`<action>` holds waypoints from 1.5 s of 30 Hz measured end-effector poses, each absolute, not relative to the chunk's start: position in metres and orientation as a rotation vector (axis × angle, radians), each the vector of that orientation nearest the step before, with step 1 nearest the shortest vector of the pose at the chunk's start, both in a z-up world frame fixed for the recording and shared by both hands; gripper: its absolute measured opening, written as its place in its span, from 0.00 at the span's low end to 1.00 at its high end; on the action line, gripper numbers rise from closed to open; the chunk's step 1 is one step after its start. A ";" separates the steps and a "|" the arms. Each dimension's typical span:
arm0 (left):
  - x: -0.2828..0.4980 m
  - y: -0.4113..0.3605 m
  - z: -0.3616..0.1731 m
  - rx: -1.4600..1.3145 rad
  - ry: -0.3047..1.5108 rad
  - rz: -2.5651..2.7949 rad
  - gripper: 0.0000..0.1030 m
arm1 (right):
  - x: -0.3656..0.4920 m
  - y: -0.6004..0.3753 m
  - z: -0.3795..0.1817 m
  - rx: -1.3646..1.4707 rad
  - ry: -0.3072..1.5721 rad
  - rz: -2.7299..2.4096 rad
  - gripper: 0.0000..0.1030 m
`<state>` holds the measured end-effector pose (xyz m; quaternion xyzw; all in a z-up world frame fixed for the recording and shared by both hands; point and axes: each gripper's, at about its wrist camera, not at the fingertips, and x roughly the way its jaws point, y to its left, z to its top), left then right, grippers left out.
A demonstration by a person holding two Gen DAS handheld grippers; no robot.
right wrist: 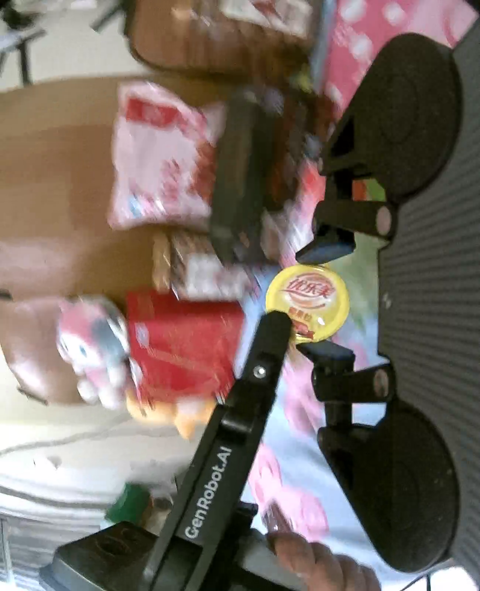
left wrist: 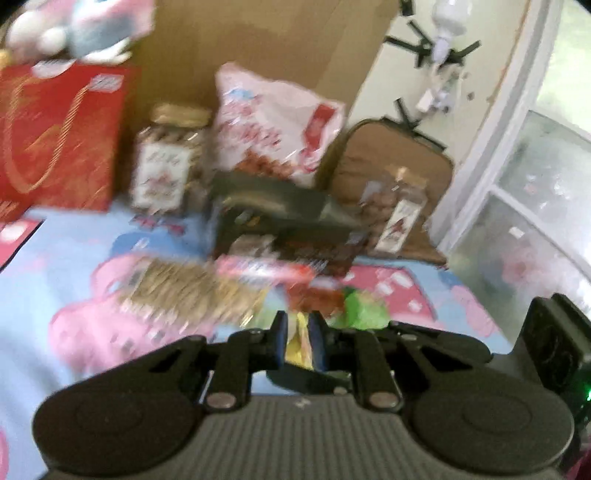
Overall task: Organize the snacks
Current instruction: 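Grasp the small white cup with the left tool, then lift the white cup into the black box and open the left tool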
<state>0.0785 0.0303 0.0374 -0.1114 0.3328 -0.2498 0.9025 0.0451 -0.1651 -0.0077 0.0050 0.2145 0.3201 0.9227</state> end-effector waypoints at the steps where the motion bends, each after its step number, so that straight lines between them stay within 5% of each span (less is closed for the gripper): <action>1: 0.077 0.035 0.030 -0.235 0.707 -0.502 0.14 | 0.043 -0.159 -0.013 0.011 0.461 0.678 0.45; 3: 0.077 0.041 0.017 -0.252 0.749 -0.470 0.14 | 0.039 -0.147 -0.024 -0.023 0.496 0.687 0.45; 8: 0.066 0.066 0.014 -0.310 0.735 -0.456 0.39 | 0.038 -0.140 -0.031 -0.052 0.534 0.675 0.51; 13: 0.068 0.093 0.015 -0.417 0.731 -0.453 0.47 | 0.022 -0.145 -0.030 -0.064 0.537 0.659 0.63; 17: 0.072 0.085 0.006 -0.418 0.774 -0.478 0.53 | 0.019 -0.139 -0.034 -0.080 0.560 0.661 0.63; 22: 0.073 0.066 -0.008 -0.360 0.809 -0.519 0.46 | 0.020 -0.131 -0.034 -0.087 0.572 0.676 0.59; 23: 0.073 0.064 -0.008 -0.349 0.802 -0.512 0.45 | 0.021 -0.129 -0.034 -0.092 0.580 0.676 0.44; 26: 0.079 0.060 0.005 -0.328 0.782 -0.528 0.36 | 0.025 -0.128 -0.032 -0.115 0.561 0.638 0.32; 37: 0.159 0.008 0.081 -0.234 0.573 -0.567 0.36 | 0.092 -0.163 0.023 -0.065 0.331 0.498 0.31; 45: 0.234 -0.014 0.065 -0.228 0.646 -0.494 0.39 | 0.174 -0.170 0.022 -0.085 0.370 0.422 0.36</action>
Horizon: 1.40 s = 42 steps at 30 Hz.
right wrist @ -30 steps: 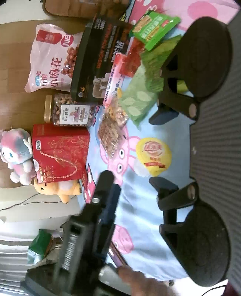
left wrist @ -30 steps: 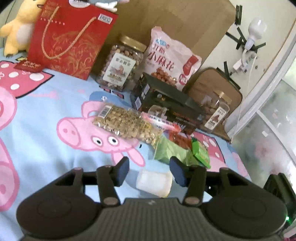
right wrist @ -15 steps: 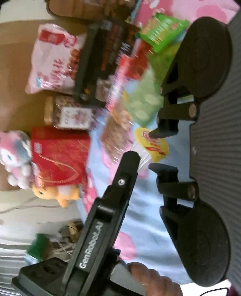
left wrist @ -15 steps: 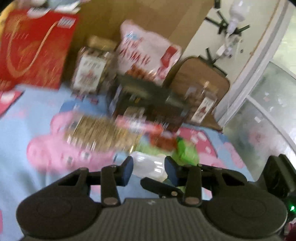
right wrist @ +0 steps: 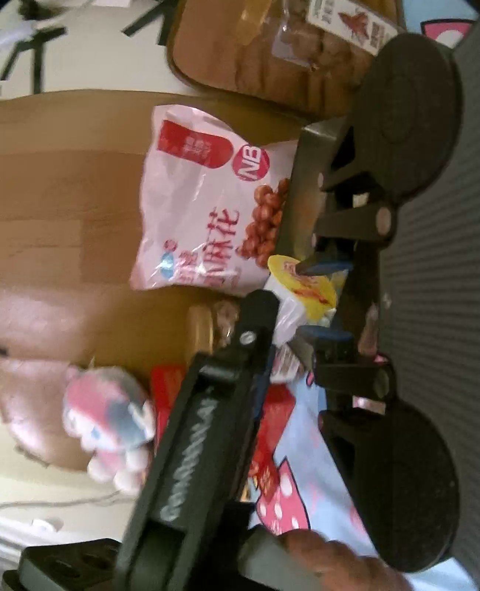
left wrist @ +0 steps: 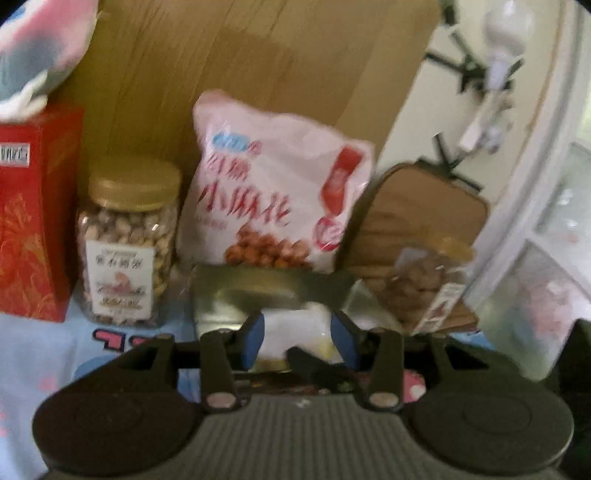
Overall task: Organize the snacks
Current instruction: 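Lift the white cup into the black box and open the left tool, then grasp the barcoded peanut bag with the left tool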
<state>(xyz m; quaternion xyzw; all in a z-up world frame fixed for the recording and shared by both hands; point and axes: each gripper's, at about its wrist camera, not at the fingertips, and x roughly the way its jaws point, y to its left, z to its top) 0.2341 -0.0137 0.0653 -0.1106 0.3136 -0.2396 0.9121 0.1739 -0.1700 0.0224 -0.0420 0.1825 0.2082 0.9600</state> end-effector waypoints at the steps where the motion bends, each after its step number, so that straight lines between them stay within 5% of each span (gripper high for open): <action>1: 0.232 -0.006 0.065 -0.239 0.643 -0.487 0.40 | 0.175 -0.171 0.022 -0.083 0.373 0.409 0.41; 6: 0.205 0.053 0.059 -0.320 0.605 -0.469 0.46 | 0.144 -0.200 0.022 0.094 0.377 0.491 0.42; 12: 0.199 0.105 0.009 -0.405 0.763 -0.339 0.53 | 0.146 -0.169 -0.009 0.124 0.583 0.645 0.40; 15: 0.195 0.120 -0.008 -0.445 0.781 -0.306 0.71 | 0.150 -0.157 -0.016 0.165 0.646 0.676 0.40; 20: 0.200 0.119 -0.019 -0.450 0.809 -0.350 0.70 | 0.134 -0.150 -0.024 0.219 0.717 0.673 0.40; 24: 0.197 0.113 -0.021 -0.461 0.814 -0.389 0.61 | 0.133 -0.155 -0.029 0.308 0.787 0.701 0.40; 29: 0.188 0.108 -0.024 -0.466 0.830 -0.401 0.21 | 0.142 -0.135 -0.036 0.247 0.801 0.696 0.29; 35: 0.164 0.107 -0.013 -0.512 0.799 -0.449 0.18 | 0.123 -0.131 -0.026 0.251 0.722 0.769 0.13; 39: 0.152 0.101 -0.004 -0.494 0.780 -0.442 0.26 | 0.100 -0.134 -0.017 0.186 0.683 0.783 0.06; 42: 0.147 0.101 -0.005 -0.474 0.792 -0.448 0.52 | 0.089 -0.158 -0.022 0.250 0.719 0.773 0.05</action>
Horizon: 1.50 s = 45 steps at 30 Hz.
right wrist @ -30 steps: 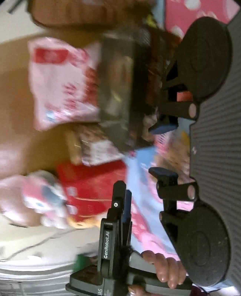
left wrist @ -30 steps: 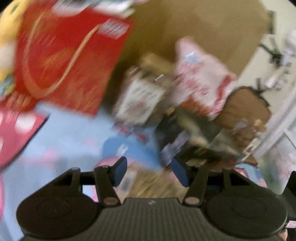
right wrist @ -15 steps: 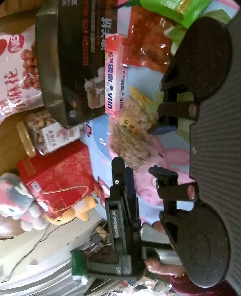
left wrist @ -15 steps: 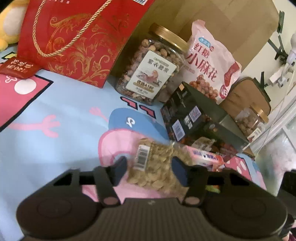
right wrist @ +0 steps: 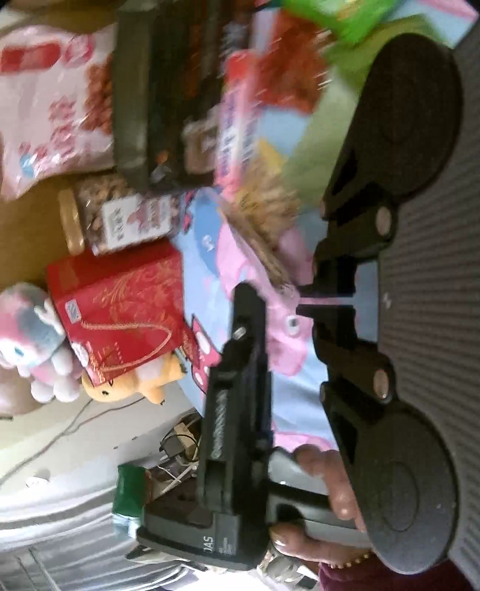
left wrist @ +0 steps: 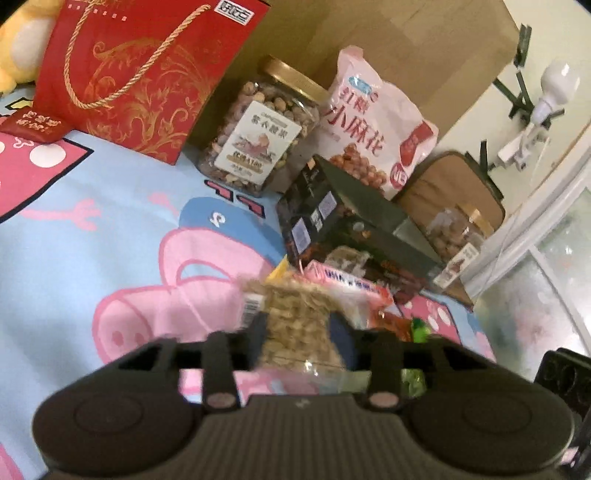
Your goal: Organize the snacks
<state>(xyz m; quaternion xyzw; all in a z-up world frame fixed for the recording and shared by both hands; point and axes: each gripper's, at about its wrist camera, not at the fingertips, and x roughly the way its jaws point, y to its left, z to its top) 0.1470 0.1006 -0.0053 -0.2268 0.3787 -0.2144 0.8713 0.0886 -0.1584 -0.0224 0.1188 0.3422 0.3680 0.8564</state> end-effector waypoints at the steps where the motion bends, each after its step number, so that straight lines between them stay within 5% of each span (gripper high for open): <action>1: 0.147 0.100 -0.007 -0.465 0.796 -0.434 0.56 | 0.087 -0.164 -0.024 0.266 0.719 0.762 0.06; 3: 0.149 0.101 -0.013 -0.466 0.822 -0.412 0.56 | 0.085 -0.180 -0.027 0.309 0.712 0.721 0.11; 6: 0.150 0.112 -0.017 -0.515 0.825 -0.376 0.56 | 0.093 -0.198 -0.031 0.424 0.748 0.711 0.31; 14: 0.168 0.120 -0.021 -0.525 0.839 -0.380 0.62 | 0.111 -0.187 -0.027 0.436 0.749 0.729 0.40; 25: 0.162 0.106 -0.027 -0.506 0.833 -0.502 0.56 | 0.122 -0.172 -0.031 0.323 0.790 0.721 0.39; 27: 0.160 0.108 -0.028 -0.534 0.826 -0.482 0.49 | 0.126 -0.159 -0.035 0.306 0.804 0.722 0.38; 29: 0.156 0.108 -0.029 -0.526 0.823 -0.450 0.21 | 0.124 -0.152 -0.036 0.280 0.773 0.708 0.30; 31: 0.152 0.112 -0.029 -0.569 0.831 -0.471 0.17 | 0.124 -0.158 -0.039 0.373 0.788 0.774 0.14; 34: 0.146 0.112 -0.027 -0.614 0.840 -0.498 0.17 | 0.112 -0.162 -0.038 0.373 0.756 0.770 0.13; 36: 0.142 0.110 -0.022 -0.621 0.833 -0.510 0.20 | 0.107 -0.171 -0.037 0.431 0.746 0.791 0.12; 42: 0.131 0.109 0.000 -0.609 0.781 -0.492 0.78 | 0.096 -0.207 -0.032 0.607 0.716 0.794 0.10; 45: 0.128 0.102 0.008 -0.625 0.771 -0.543 0.83 | 0.095 -0.234 -0.041 0.787 0.734 0.830 0.10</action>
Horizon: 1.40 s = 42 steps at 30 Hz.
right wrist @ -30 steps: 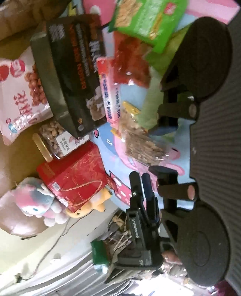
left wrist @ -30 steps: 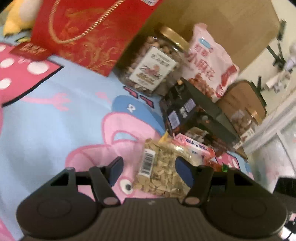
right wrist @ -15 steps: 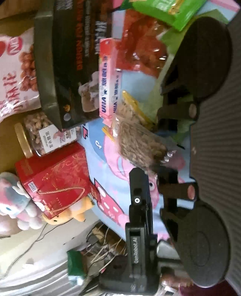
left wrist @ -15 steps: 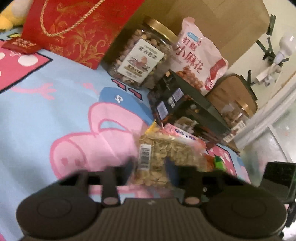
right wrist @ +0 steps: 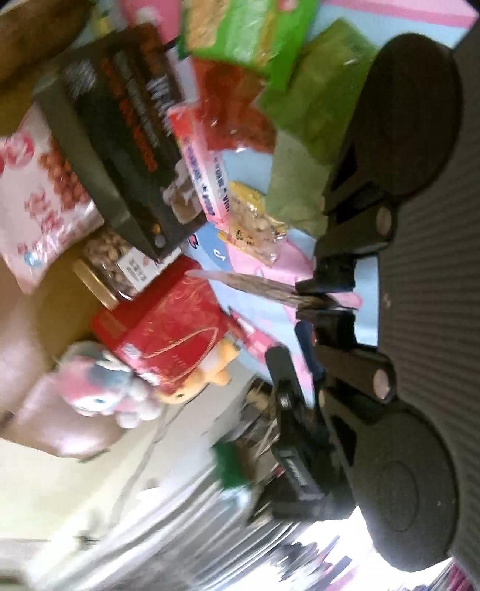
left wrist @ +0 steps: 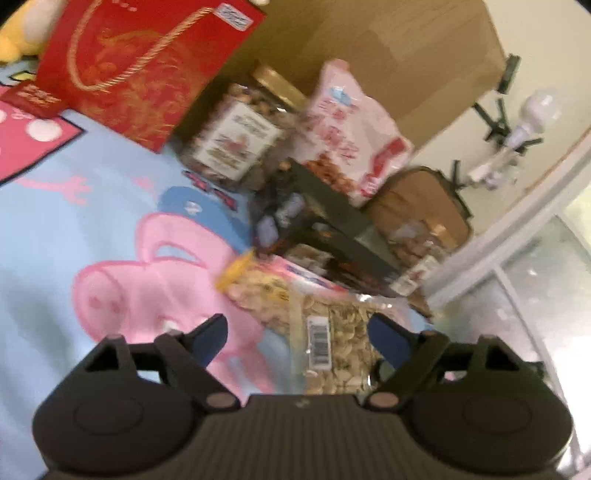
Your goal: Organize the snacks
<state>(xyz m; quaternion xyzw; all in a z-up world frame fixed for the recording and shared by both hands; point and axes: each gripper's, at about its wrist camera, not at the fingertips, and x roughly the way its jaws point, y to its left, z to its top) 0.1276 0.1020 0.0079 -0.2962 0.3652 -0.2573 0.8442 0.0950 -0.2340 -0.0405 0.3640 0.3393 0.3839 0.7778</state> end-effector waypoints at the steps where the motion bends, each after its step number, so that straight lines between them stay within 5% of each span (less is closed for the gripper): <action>1: 0.126 0.098 0.010 -0.630 0.770 -0.567 0.82 | 0.094 -0.240 -0.042 0.842 0.732 0.844 0.10; 3: 0.124 0.084 0.015 -0.619 0.770 -0.618 0.71 | 0.093 -0.252 -0.046 0.942 0.722 0.869 0.10; 5: 0.126 0.068 0.020 -0.591 0.779 -0.660 0.35 | 0.092 -0.260 -0.046 1.006 0.710 0.883 0.10; 8: 0.133 0.049 0.034 -0.517 0.751 -0.640 0.25 | 0.095 -0.269 -0.037 0.998 0.679 0.867 0.10; 18: 0.227 -0.002 0.068 -0.375 0.719 -0.516 0.26 | 0.170 -0.287 0.002 0.863 0.595 0.699 0.13; 24: 0.241 -0.021 0.062 -0.278 0.688 -0.399 0.33 | 0.181 -0.281 0.017 0.582 0.503 0.433 0.41; 31: 0.203 -0.012 0.065 -0.271 0.669 -0.477 0.33 | 0.137 -0.310 0.012 0.544 0.440 0.369 0.41; 42: 0.161 -0.047 0.027 -0.236 0.814 -0.626 0.40 | 0.101 -0.341 -0.044 0.645 0.630 0.301 0.41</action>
